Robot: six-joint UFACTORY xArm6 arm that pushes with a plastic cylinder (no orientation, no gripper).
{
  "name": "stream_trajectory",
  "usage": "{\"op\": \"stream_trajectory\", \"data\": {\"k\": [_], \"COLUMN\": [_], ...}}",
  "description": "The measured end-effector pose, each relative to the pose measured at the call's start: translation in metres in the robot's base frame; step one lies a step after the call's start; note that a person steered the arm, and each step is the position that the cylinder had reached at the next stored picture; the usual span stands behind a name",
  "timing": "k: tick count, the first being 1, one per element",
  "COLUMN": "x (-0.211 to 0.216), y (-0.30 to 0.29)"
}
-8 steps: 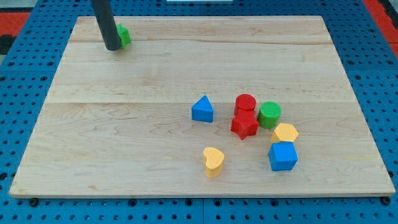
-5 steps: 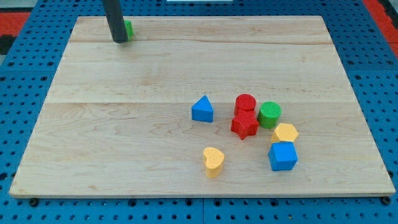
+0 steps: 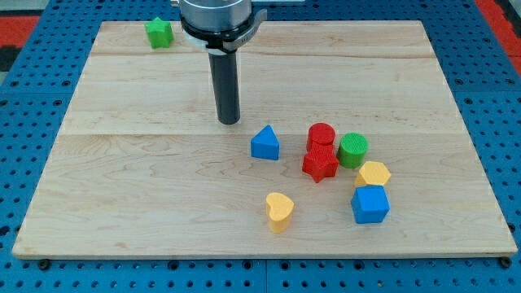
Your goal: Push the blue triangle to the top center of the board
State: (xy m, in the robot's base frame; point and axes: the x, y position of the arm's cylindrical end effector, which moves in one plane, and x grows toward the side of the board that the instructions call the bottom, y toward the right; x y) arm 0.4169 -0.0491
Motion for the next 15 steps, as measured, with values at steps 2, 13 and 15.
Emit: {"op": "stream_trajectory", "data": {"k": [2, 13, 15], "x": [0.0, -0.008, 0.014], "y": [0.0, -0.005, 0.024]}}
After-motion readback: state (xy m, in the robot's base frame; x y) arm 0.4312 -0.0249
